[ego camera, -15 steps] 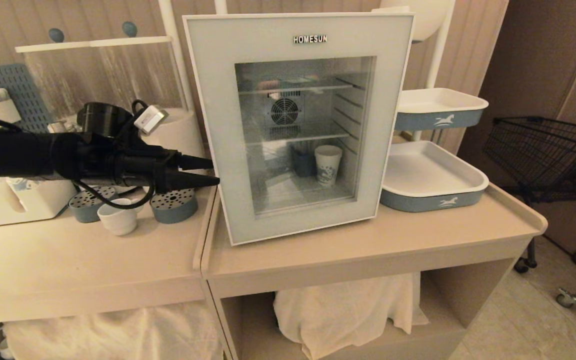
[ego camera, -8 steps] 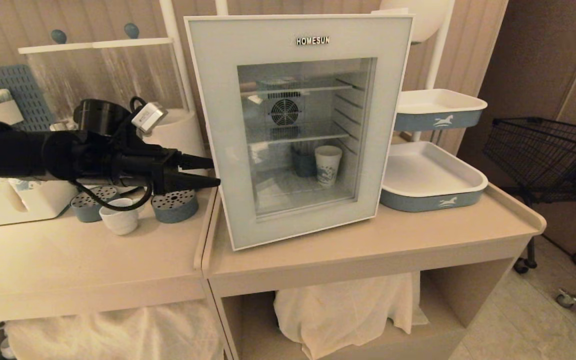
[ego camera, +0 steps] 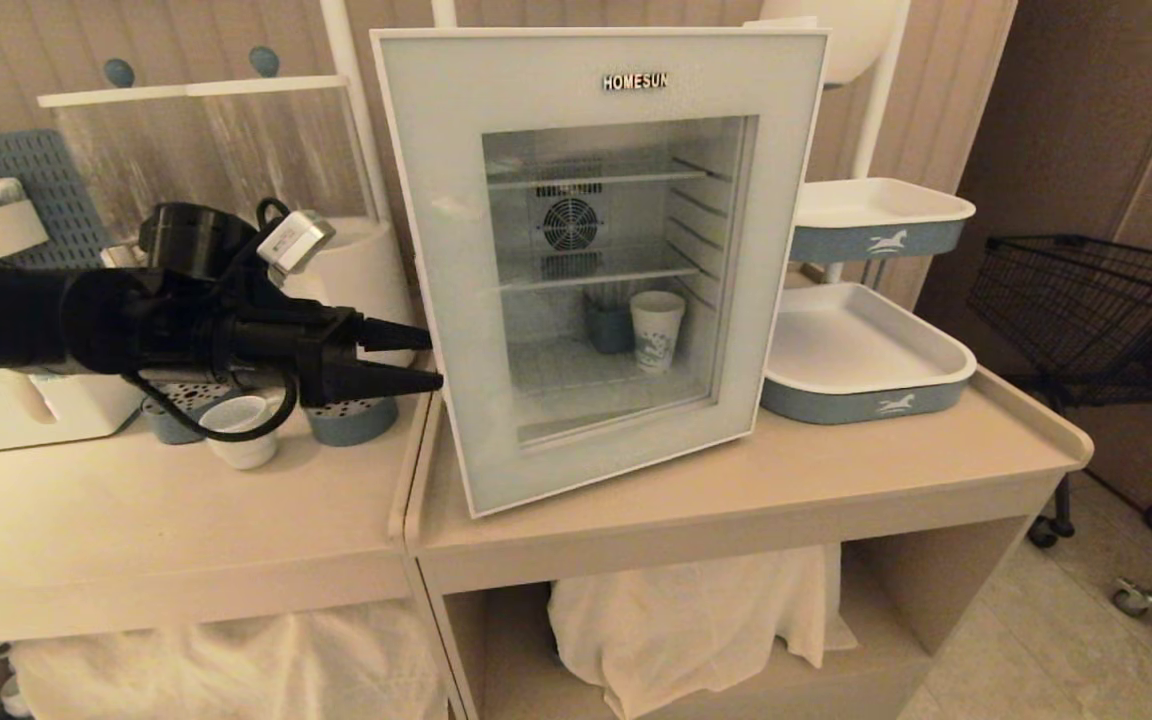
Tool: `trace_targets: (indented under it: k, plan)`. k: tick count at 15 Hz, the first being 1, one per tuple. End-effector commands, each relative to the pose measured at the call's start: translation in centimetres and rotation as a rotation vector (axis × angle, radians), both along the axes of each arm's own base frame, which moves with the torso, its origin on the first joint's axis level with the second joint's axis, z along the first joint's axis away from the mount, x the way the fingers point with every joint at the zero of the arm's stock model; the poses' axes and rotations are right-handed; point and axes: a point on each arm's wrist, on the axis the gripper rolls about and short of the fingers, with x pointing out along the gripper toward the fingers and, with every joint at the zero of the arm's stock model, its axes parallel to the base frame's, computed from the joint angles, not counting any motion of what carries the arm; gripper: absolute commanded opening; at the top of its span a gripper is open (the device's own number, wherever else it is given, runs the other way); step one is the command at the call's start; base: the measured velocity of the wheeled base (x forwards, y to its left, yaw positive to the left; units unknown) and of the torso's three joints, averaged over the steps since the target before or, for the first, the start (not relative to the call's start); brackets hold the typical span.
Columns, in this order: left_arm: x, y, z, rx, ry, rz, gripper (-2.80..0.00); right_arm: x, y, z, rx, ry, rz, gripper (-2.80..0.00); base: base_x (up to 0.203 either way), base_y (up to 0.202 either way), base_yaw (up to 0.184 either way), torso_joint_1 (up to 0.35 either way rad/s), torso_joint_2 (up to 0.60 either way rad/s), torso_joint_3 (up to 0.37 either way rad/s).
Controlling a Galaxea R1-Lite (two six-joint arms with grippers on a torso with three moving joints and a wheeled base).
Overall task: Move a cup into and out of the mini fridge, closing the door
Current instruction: Open the freezer door
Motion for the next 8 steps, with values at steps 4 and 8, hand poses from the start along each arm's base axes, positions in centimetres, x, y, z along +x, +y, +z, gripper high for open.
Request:
trace_targets:
  k: [4,8]
  plan:
    - [-2.5,-0.7,1.2,-0.007,-0.018,-0.035,0.0,0.0,0.0,0.0,0.0,0.0,0.002,-2.8,0.0,0.0,0.0,0.0,0.0,0.0]
    - [-4.3,-1.2,1.6,-0.007,-0.018,-0.057,0.0,0.0,0.0,0.0,0.0,0.0,0.001,-2.8,0.0,0.0,0.0,0.0,0.0,0.0]
